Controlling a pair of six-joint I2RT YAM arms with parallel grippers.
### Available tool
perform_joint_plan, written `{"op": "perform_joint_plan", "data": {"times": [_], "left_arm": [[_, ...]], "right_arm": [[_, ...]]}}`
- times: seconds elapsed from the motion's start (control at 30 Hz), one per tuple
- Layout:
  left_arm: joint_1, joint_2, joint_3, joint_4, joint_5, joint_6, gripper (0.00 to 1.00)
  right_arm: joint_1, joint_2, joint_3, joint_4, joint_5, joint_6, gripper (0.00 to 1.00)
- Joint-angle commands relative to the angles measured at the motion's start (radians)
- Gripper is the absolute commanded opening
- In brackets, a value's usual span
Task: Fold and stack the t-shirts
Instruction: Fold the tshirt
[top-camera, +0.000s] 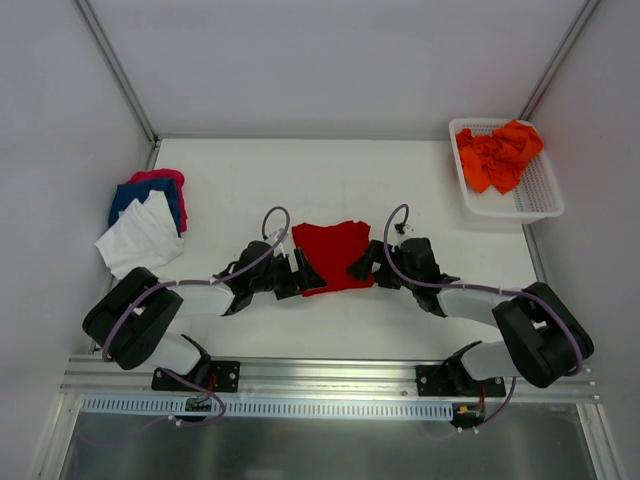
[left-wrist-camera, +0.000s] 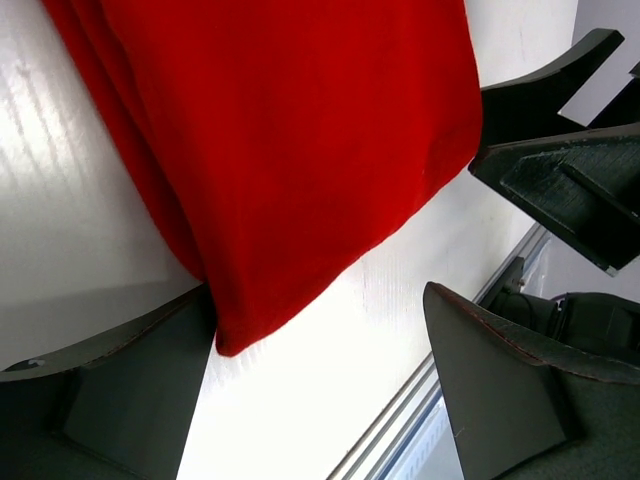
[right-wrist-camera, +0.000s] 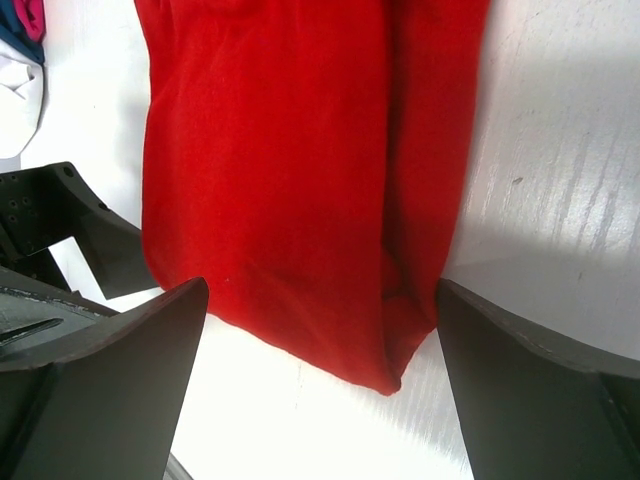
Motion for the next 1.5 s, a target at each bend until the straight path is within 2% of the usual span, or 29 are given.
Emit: {"op": "perform_joint_plan", "data": {"times": [0.0, 0.1, 0.17, 0.23, 0.4, 0.47, 0.6, 0.8, 0.97, 1.2, 1.33, 1.47], "left_arm": [[0.009, -0.048, -0.049, -0.174, -0.051, 0.013, 0.86], [0.009, -0.116, -0.053, -0.254, -0.097, 0.023, 0.86], [0.009, -0.174, -0.046, -0.317, -0.122, 0.037, 0.86], [0.009, -0.203, -0.036, -0.357, -0.148, 0.048, 0.86], [0.009, -0.23, -0.016, -0.394, -0.147, 0.059, 0.86], [0.009, -0.22, -0.014, -0.395, -0.143, 0.056, 0.86], [0.009, -0.203, -0.014, -0.383, -0.128, 0.051, 0.86], [0.009, -0.222, -0.028, -0.377, -0.13, 0.049, 0.86], [0.009, -0.249, -0.045, -0.377, -0.139, 0.049, 0.86], [0.009, -0.265, -0.079, -0.354, -0.14, 0.043, 0.87], [0.009, -0.26, -0.085, -0.345, -0.136, 0.04, 0.87], [0.009, -0.254, -0.089, -0.334, -0.133, 0.039, 0.87]], "right_arm": [[0.0, -0.032, 0.02, -0.043, -0.045, 0.026, 1.0], [0.044, -0.108, 0.006, -0.129, 0.014, 0.018, 1.0], [0.079, -0.203, 0.029, -0.308, 0.161, -0.017, 0.99], [0.093, -0.253, 0.046, -0.381, 0.188, -0.043, 0.99], [0.153, -0.386, 0.03, -0.45, 0.261, -0.002, 0.99], [0.171, -0.394, 0.025, -0.442, 0.263, 0.015, 1.0], [0.254, -0.367, 0.043, -0.442, 0.307, 0.043, 1.0], [0.358, -0.241, 0.056, -0.355, 0.337, 0.107, 1.0], [0.379, -0.123, 0.051, -0.214, 0.376, 0.144, 0.99], [0.437, 0.001, 0.114, -0.136, 0.504, 0.17, 1.0], [0.472, 0.049, 0.152, -0.126, 0.542, 0.176, 0.99], [0.509, 0.046, 0.187, -0.2, 0.603, 0.165, 0.99]]}}
